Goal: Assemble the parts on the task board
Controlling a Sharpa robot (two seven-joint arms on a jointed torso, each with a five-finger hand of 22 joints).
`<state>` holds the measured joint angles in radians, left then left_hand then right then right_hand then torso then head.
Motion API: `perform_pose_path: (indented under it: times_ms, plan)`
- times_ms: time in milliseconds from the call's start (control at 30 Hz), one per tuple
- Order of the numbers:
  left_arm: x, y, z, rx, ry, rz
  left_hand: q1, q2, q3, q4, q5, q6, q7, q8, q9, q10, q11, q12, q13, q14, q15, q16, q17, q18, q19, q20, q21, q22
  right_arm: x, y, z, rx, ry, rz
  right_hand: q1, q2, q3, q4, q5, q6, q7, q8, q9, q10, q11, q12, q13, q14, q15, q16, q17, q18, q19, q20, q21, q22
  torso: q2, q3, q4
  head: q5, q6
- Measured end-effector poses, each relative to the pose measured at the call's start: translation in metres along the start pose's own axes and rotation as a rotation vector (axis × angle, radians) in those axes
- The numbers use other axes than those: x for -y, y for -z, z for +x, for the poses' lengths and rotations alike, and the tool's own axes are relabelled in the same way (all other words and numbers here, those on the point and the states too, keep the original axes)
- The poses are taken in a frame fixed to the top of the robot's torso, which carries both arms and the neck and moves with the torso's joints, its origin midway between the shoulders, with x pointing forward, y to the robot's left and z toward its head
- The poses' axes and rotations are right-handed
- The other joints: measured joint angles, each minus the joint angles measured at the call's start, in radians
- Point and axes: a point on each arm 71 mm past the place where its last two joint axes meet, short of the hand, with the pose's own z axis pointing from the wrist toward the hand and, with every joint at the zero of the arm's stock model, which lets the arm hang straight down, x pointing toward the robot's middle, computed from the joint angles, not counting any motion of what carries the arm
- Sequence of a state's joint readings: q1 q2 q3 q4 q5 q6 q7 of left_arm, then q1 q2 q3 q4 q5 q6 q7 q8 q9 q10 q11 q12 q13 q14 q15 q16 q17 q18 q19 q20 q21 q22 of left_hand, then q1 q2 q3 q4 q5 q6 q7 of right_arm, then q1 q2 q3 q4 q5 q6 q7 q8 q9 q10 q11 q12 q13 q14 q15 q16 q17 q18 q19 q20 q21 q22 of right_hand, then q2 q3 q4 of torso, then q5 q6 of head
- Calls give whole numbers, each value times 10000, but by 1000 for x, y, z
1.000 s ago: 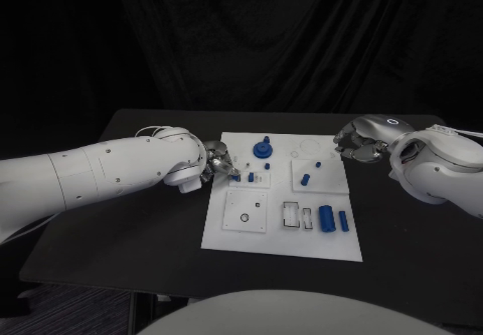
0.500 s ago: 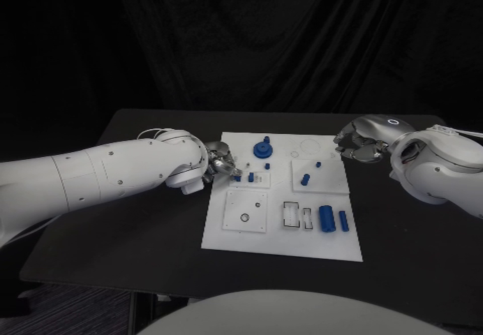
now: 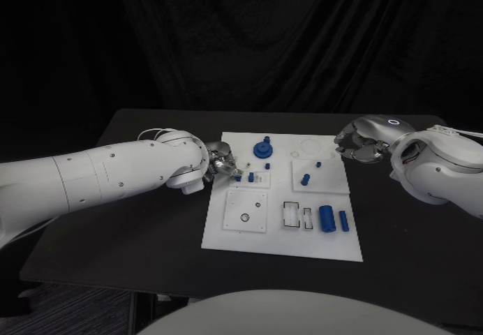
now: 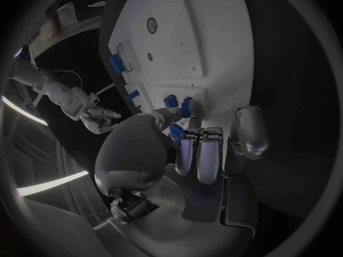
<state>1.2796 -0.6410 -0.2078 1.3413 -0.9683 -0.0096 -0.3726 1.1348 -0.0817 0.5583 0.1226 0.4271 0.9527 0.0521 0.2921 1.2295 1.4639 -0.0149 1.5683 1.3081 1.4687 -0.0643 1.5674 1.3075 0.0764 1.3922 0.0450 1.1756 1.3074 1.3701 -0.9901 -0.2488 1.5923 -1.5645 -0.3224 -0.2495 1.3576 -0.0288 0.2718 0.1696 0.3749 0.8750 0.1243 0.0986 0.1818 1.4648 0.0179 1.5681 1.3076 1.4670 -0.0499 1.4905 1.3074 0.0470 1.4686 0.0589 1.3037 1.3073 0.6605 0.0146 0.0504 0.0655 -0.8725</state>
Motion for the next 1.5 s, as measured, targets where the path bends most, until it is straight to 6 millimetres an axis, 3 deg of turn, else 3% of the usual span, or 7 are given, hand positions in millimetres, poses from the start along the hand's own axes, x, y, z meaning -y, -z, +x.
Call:
perform_pose_path:
  times_ms: [1500]
  plan:
    - [-2,0,0,3,-26,0,11,12,0,0,-28,-10,2,5,19,0,0,0,0,0,0,0,0,0,0,0,0,0,1,0,1,-125,34,78,-40,39,0,0,0,70,0,0,2,0,0,0,-3,0,0,-39,0,0,-37,37,-38,0,-4,1,-7,-7,0]
